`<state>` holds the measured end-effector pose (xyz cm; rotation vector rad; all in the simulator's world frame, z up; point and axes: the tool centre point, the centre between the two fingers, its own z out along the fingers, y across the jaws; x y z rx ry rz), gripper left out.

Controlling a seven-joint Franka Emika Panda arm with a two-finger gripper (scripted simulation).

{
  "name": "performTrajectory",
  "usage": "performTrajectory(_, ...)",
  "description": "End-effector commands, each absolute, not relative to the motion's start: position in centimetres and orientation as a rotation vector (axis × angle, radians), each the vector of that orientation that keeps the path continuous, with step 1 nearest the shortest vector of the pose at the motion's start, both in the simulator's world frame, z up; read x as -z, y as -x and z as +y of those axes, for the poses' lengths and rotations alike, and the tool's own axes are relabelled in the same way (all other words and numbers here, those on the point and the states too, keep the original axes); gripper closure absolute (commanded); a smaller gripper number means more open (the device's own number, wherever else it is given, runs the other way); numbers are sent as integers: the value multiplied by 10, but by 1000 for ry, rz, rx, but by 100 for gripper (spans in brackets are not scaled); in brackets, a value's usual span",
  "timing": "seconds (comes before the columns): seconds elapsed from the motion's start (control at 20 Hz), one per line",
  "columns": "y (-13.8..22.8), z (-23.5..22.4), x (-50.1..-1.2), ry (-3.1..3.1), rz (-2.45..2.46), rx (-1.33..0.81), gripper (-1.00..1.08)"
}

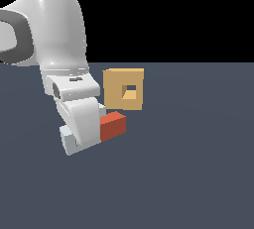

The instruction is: Insert the peg into the horizontal hole in a box.

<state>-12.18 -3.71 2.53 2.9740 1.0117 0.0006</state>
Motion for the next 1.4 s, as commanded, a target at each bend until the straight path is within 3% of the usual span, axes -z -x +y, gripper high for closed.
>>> performTrajectory(0.0,122,-36,-25,-2974,1012,0,108)
performTrajectory(0.55,108,-33,-30,-2934,1120,0,108)
performTrajectory(1.35,29,23,-63,-2552,1828,1,108)
